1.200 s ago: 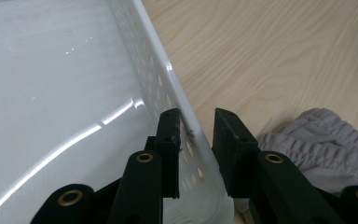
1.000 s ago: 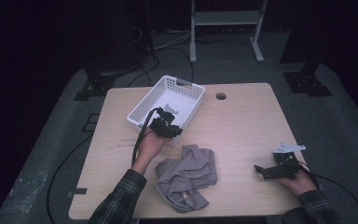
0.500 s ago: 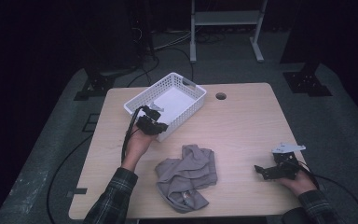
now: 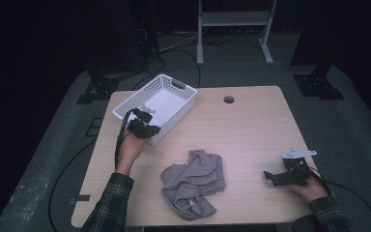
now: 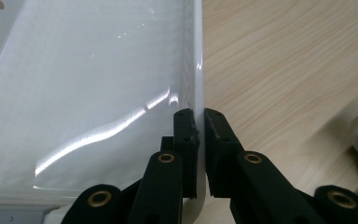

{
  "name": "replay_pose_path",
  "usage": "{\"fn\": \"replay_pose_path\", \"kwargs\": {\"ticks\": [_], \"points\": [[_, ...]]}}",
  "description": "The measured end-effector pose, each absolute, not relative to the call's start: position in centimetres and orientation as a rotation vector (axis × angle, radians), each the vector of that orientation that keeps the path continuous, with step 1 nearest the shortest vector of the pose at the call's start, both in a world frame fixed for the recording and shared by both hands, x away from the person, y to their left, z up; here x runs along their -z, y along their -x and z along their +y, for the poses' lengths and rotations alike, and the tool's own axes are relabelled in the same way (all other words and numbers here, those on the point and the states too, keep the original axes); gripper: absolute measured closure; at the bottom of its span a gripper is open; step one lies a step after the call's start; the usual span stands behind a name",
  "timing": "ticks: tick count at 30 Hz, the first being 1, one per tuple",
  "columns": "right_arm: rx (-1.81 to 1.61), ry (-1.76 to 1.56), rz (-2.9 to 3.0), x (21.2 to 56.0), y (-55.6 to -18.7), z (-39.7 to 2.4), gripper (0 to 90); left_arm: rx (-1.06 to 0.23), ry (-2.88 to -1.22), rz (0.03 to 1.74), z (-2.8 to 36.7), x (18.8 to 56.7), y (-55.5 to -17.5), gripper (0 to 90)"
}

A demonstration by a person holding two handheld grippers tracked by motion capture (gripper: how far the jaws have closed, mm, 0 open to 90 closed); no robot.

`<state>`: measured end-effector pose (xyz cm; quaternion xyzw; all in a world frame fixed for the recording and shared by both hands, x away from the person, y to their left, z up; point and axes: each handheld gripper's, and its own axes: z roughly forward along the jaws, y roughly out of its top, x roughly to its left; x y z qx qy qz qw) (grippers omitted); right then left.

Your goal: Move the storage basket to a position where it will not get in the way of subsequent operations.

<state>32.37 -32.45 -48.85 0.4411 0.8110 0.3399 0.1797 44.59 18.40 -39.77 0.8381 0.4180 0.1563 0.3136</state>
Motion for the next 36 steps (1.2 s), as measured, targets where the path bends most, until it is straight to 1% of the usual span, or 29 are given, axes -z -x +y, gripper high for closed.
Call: {"fn": "replay_pose_path", "kwargs": {"ticks": [21,29,30,33,36], "points": [[-0.96,-1.248,2.292,48.8,-32.4,-32.4,0.0,-0.461,-2.136,1.245,24.0,39.8,-44.6,84.4],[-0.96,-1.248,2.292,48.8,-32.4,-32.4,0.0,-0.463,-2.127,1.25,24.5,39.8,-44.6,83.6],[-0.96,-1.247,2.292,48.8,-32.4,-32.5,0.0,-0.459,-2.105,1.247,24.5,39.8,-44.5,82.2],[-0.96,-1.246,2.292,48.8,-32.4,-32.4,0.0,-0.457,-2.097,1.235,24.4,39.6,-44.4,70.8],[-0.96,-1.247,2.292,48.9,-32.4,-32.4,0.0,-0.476,-2.097,1.216,23.8,39.1,-44.2,62.1]]}}
